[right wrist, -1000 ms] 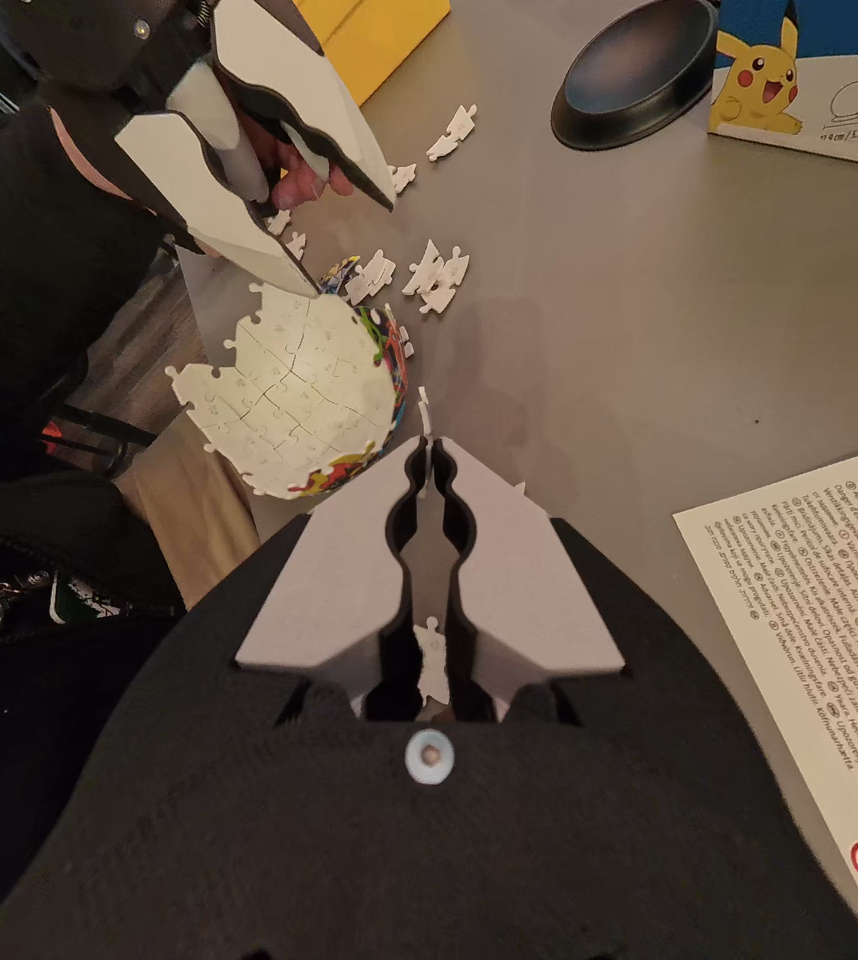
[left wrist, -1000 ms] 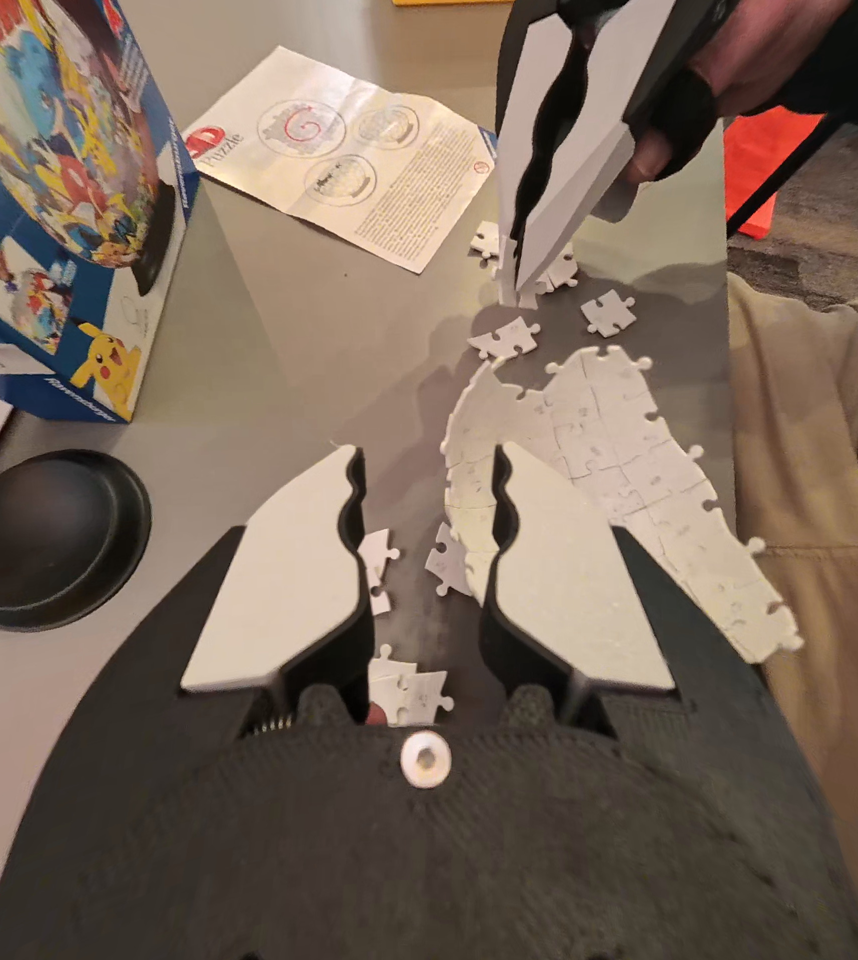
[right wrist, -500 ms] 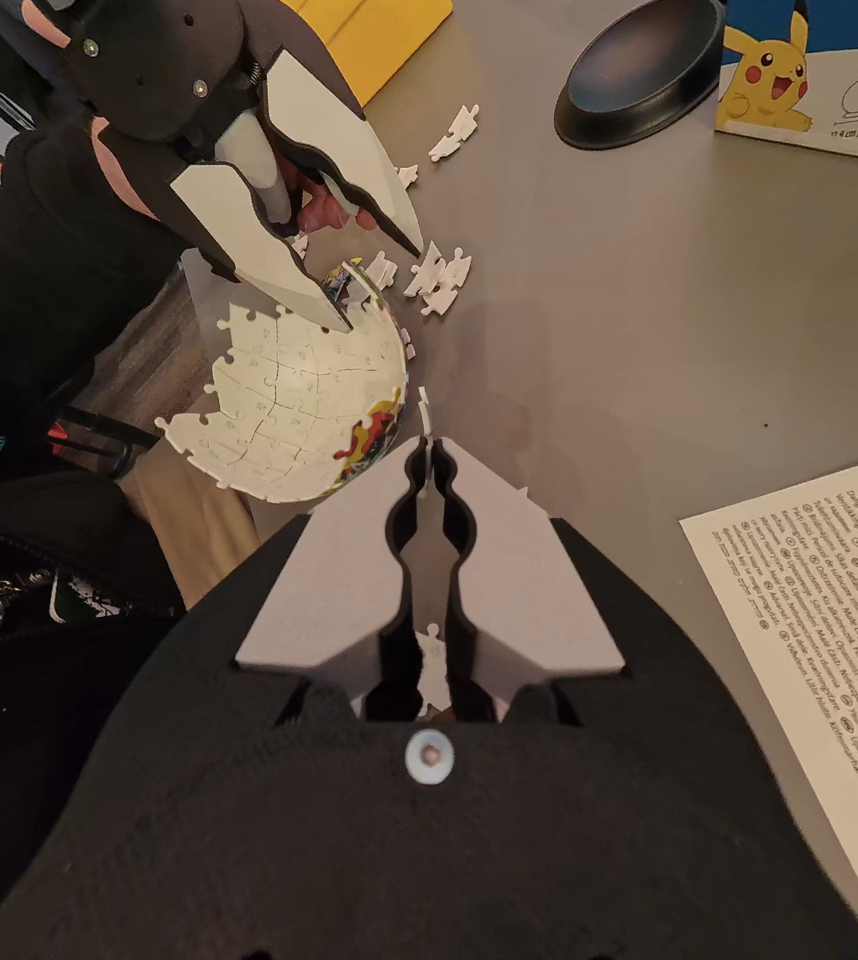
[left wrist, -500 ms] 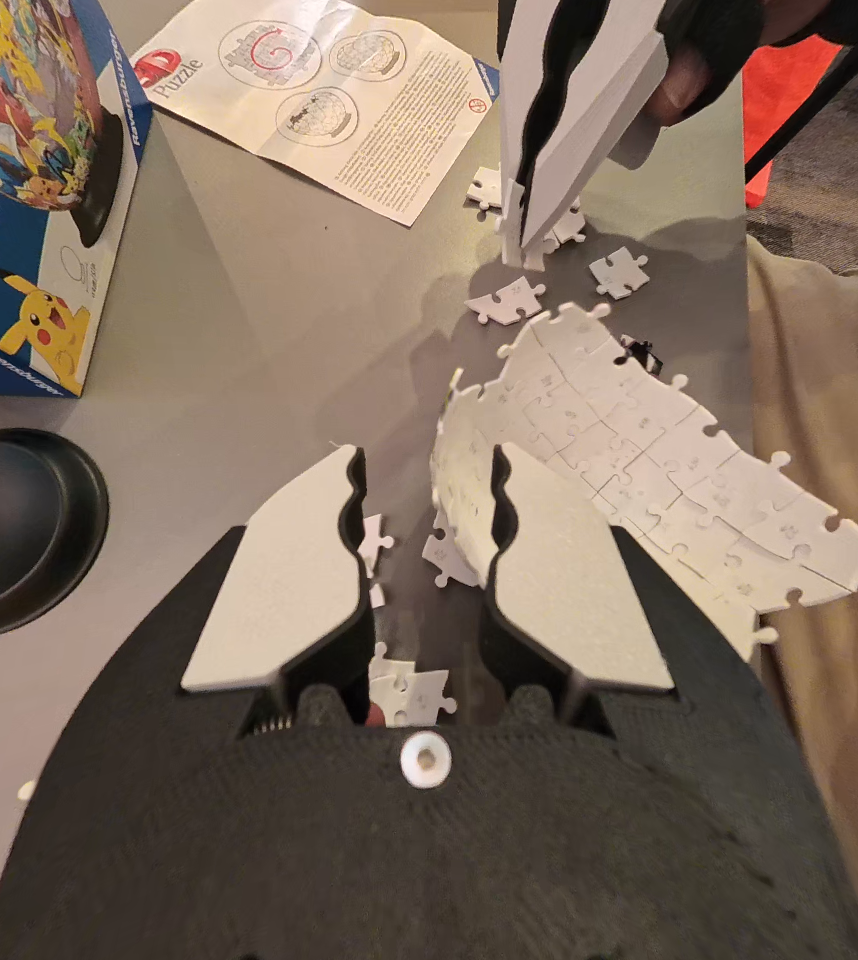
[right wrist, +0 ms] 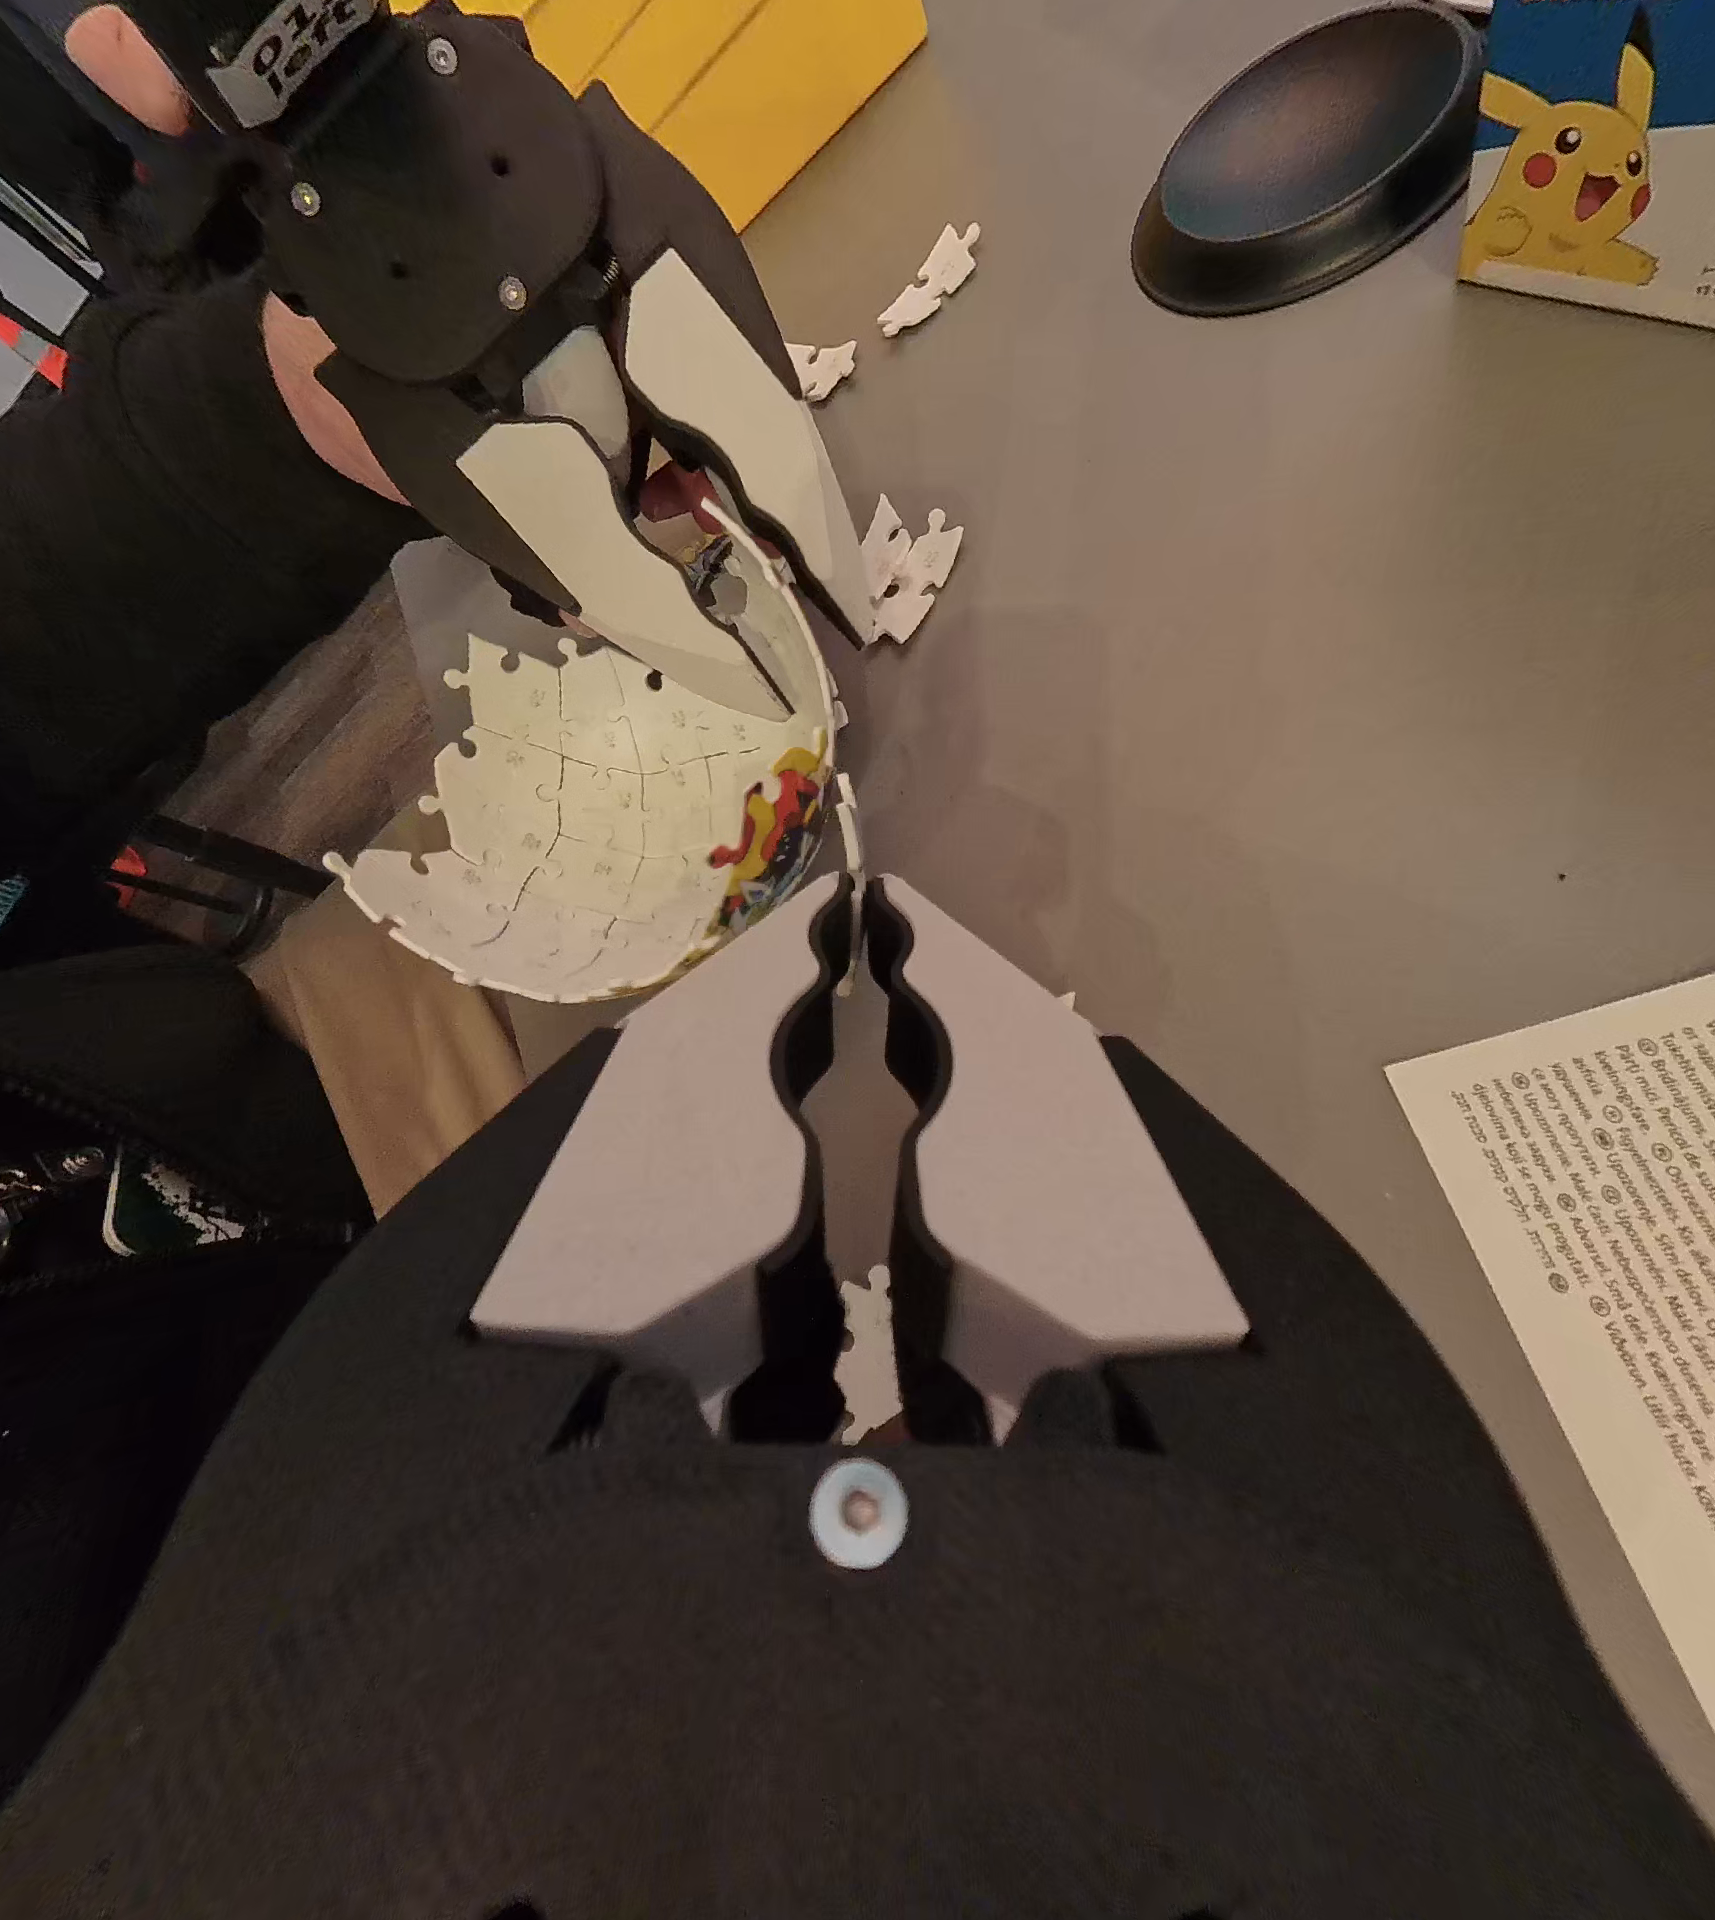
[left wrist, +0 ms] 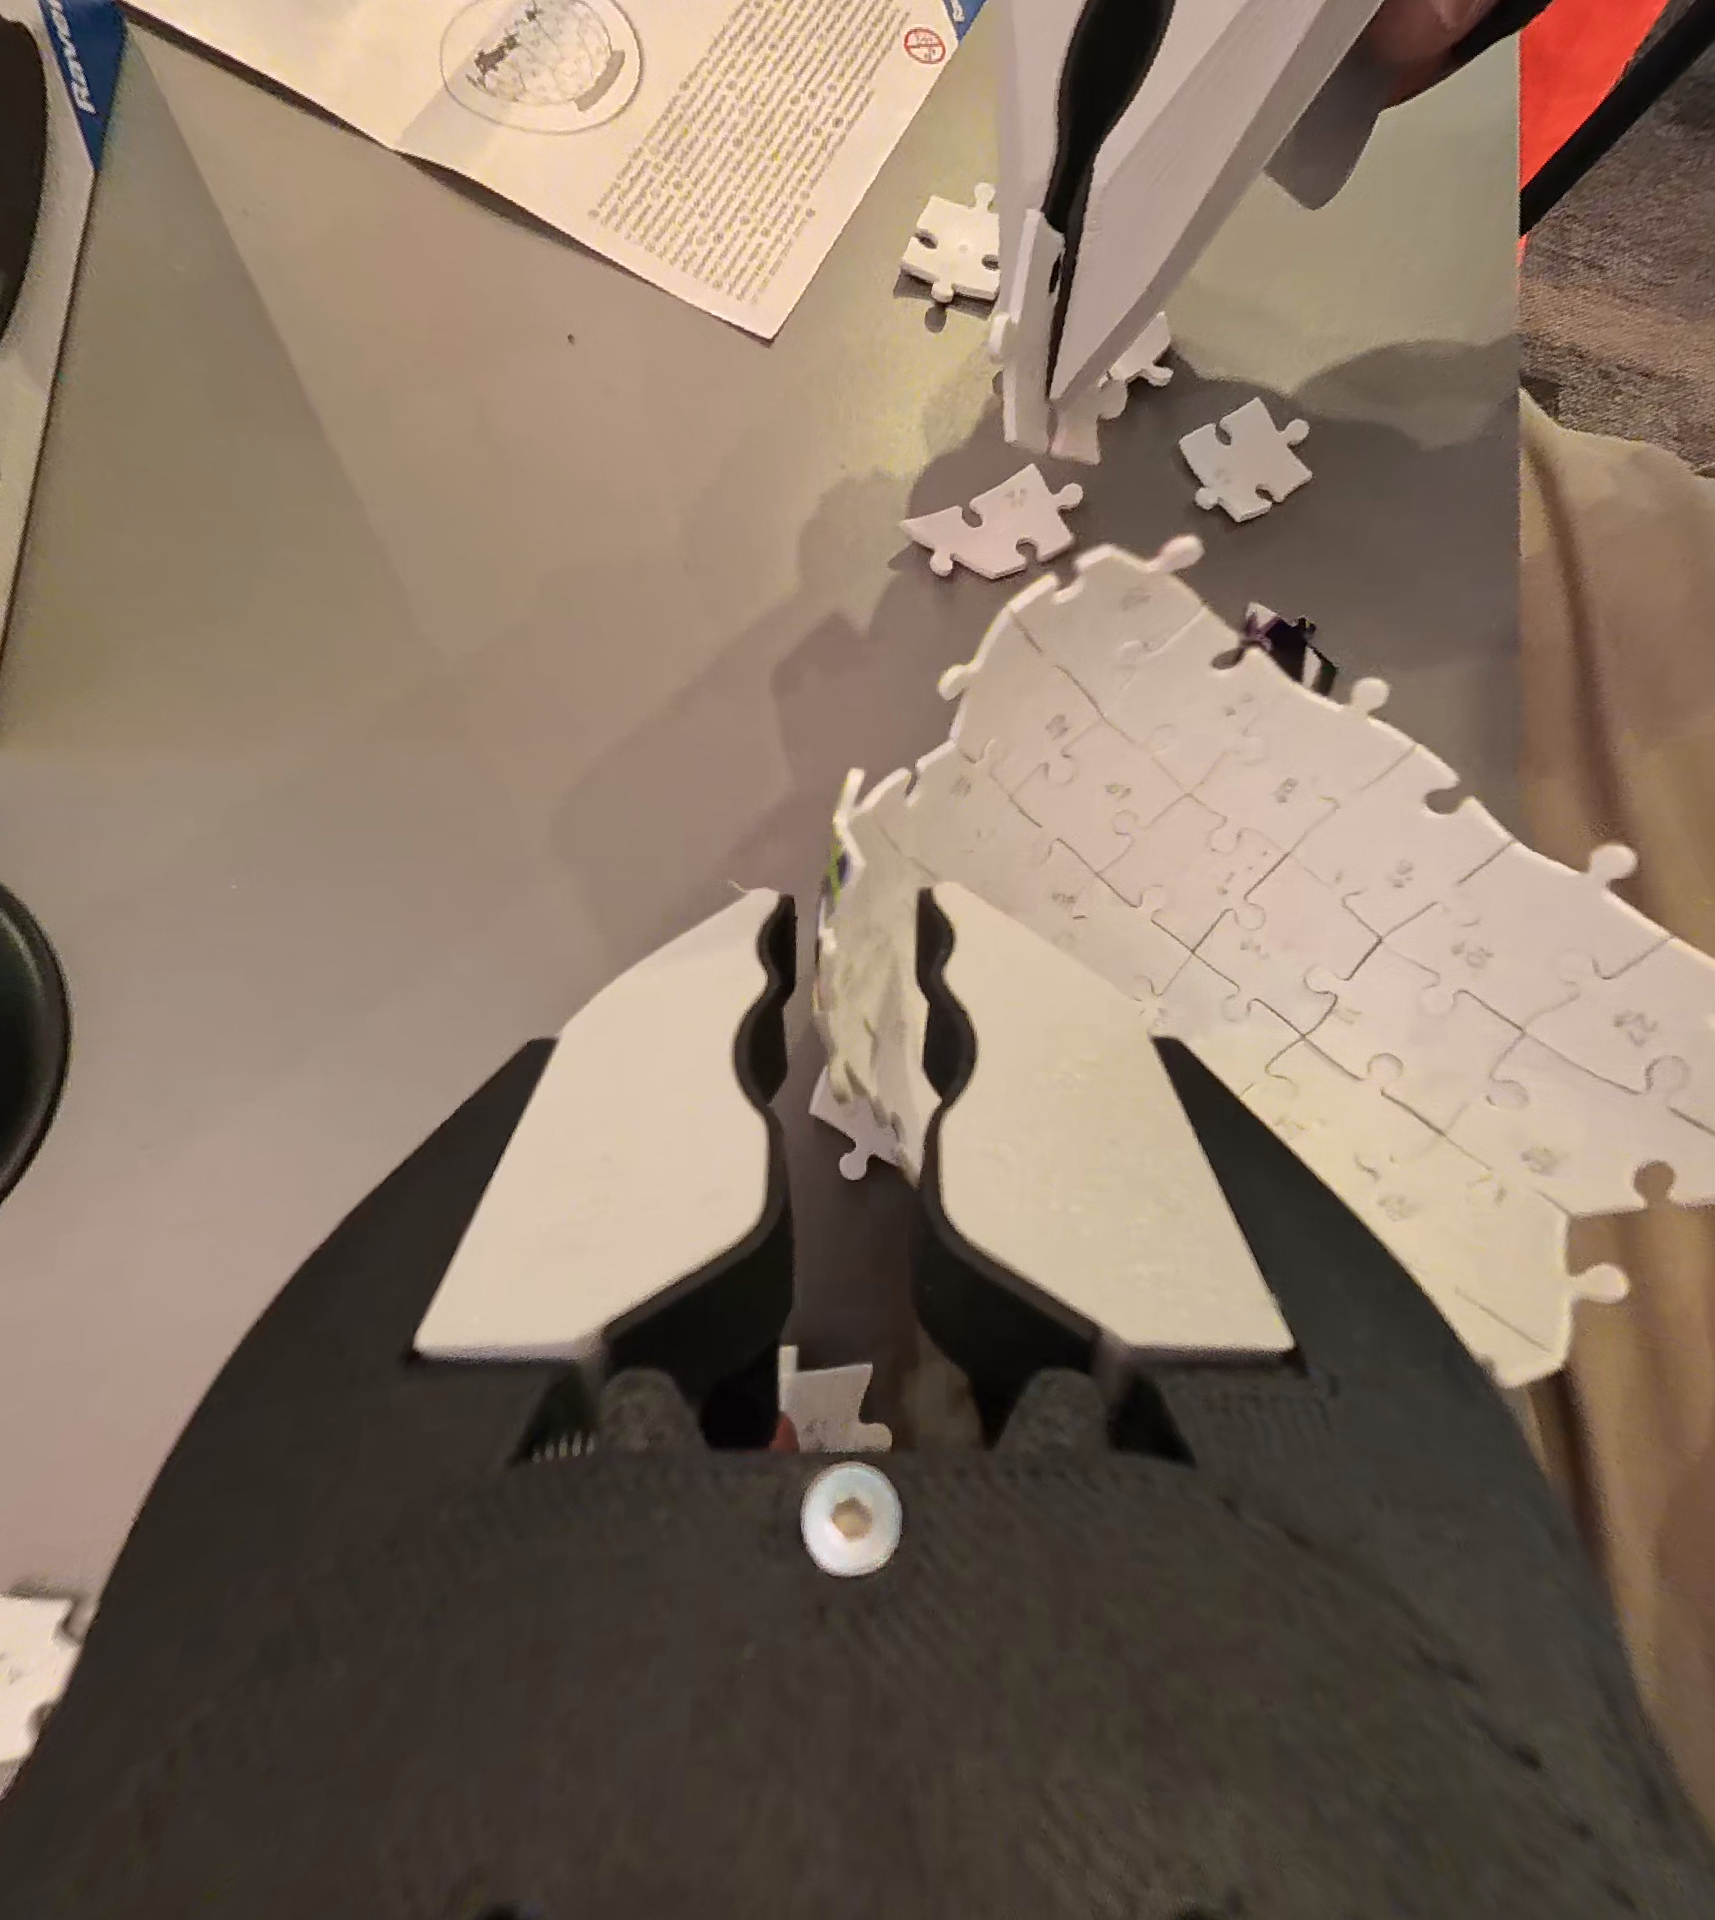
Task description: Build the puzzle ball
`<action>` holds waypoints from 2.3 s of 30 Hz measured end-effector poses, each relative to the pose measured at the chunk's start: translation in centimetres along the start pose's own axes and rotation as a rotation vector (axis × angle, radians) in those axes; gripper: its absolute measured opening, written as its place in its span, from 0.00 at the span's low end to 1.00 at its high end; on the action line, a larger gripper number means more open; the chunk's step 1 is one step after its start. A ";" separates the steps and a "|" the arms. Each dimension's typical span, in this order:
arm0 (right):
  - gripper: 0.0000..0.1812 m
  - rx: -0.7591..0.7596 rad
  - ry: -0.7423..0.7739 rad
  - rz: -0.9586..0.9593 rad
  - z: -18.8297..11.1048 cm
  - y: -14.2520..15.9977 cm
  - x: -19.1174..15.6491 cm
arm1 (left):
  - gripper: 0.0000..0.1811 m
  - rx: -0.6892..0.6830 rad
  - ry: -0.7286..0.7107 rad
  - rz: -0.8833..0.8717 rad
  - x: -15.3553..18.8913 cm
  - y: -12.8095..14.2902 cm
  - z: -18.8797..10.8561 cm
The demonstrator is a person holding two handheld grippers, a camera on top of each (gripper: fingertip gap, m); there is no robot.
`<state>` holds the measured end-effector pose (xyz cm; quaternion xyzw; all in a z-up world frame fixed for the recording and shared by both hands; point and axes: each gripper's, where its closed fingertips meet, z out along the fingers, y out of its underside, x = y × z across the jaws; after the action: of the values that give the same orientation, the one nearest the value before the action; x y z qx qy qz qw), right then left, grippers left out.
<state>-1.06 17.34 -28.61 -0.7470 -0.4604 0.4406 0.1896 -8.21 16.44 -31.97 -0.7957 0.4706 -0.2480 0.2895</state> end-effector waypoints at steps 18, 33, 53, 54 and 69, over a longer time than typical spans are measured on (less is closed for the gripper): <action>0.00 0.000 0.015 0.001 0.0 -0.1 0.0 | 0.02 -0.011 -0.025 -0.075 -0.1 -0.1 -0.8; 0.00 0.106 0.037 0.164 1.5 -1.0 0.3 | 0.01 -0.056 -0.195 -0.305 -1.5 1.5 -3.5; 0.00 0.261 0.136 0.112 3.0 -2.6 -0.2 | 0.01 -0.008 -0.308 -0.416 -1.7 1.7 -4.0; 0.00 0.256 0.143 0.097 3.1 -2.6 -0.2 | 0.01 -0.006 -0.308 -0.418 -1.7 1.7 -3.9; 0.00 0.218 0.319 -0.038 3.3 -2.3 1.4 | 0.01 -0.008 -0.299 -0.424 -1.5 1.5 -3.5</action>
<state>-4.77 19.28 -29.54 -0.7734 -0.3883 0.3603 0.3482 -12.09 16.37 -30.65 -0.9055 0.2463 -0.1810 0.2944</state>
